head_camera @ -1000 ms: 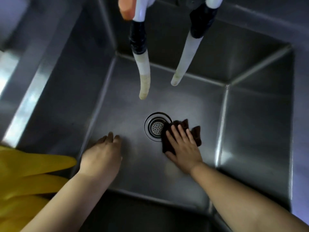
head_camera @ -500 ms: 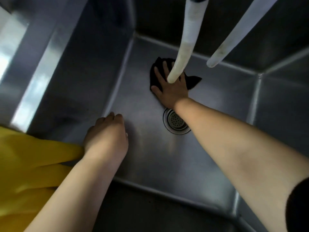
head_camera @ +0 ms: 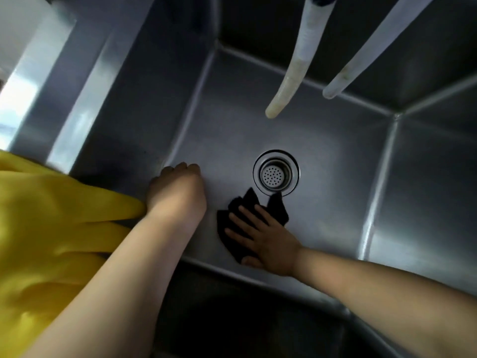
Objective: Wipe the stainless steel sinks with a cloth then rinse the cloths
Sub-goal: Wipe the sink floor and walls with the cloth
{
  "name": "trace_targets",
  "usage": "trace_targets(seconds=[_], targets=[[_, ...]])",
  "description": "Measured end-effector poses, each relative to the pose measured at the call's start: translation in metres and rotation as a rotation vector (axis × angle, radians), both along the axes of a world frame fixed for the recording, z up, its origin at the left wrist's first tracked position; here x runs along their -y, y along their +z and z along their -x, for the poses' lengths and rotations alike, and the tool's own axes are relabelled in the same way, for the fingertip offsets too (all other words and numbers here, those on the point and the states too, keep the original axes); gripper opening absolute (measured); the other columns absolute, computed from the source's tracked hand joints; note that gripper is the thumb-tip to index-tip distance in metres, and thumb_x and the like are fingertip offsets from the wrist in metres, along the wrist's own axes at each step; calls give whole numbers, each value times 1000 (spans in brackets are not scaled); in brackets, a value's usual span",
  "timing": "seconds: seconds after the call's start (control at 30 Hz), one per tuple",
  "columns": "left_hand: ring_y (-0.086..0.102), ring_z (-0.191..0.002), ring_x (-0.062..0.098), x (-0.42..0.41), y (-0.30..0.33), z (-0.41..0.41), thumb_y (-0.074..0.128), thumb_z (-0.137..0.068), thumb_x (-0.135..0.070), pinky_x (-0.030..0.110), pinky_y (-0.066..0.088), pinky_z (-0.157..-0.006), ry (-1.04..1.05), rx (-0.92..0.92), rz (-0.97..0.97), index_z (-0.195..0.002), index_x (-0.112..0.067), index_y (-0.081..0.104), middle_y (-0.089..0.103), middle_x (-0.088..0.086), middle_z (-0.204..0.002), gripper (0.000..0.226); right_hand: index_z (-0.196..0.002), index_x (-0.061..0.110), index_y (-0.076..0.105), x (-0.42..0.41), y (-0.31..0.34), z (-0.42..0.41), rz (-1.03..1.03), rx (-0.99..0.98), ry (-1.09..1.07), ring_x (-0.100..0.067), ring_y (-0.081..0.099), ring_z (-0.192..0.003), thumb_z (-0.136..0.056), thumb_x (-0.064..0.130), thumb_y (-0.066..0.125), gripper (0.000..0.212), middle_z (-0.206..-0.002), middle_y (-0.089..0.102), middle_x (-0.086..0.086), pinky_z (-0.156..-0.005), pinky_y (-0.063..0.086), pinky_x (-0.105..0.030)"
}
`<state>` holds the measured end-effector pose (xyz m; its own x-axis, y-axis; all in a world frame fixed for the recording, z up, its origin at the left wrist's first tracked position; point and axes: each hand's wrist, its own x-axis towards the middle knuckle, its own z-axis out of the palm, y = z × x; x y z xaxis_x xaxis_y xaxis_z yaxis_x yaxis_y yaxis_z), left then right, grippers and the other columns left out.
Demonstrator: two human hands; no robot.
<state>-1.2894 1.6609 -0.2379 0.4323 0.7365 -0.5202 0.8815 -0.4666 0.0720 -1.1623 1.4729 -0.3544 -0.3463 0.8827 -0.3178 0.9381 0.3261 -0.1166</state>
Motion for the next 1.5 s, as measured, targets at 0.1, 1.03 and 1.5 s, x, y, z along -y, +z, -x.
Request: trace_targets(seconds=[0.1, 1.03, 1.5], targets=[[50, -110, 33, -1, 1, 0, 50, -92, -16, 36, 41, -81, -6, 19, -17, -110, -12, 52, 56, 11, -116, 19, -141, 22, 43, 29, 4, 3, 15, -40, 59, -36, 22, -142, -89, 55, 41, 62, -152, 32, -8, -114, 14, -59], [52, -104, 27, 6, 4, -9, 48, -92, -25, 34, 39, -71, -62, 23, 19, -111, -18, 50, 55, 4, -114, 20, -151, 11, 13, -10, -9, -139, -41, 198, -884, -31, 6, -146, -91, 45, 28, 70, -158, 10, -13, -119, 0, -43], [35, -134, 20, 4, -13, -8, 52, -90, -30, 37, 39, -102, -42, 182, 36, -142, -31, 31, 29, -5, -152, 56, -153, 21, 5, -234, -21, -57, -91, -10, -588, -28, -7, -146, -98, 49, 24, 64, -160, -1, -6, -118, -5, -45]])
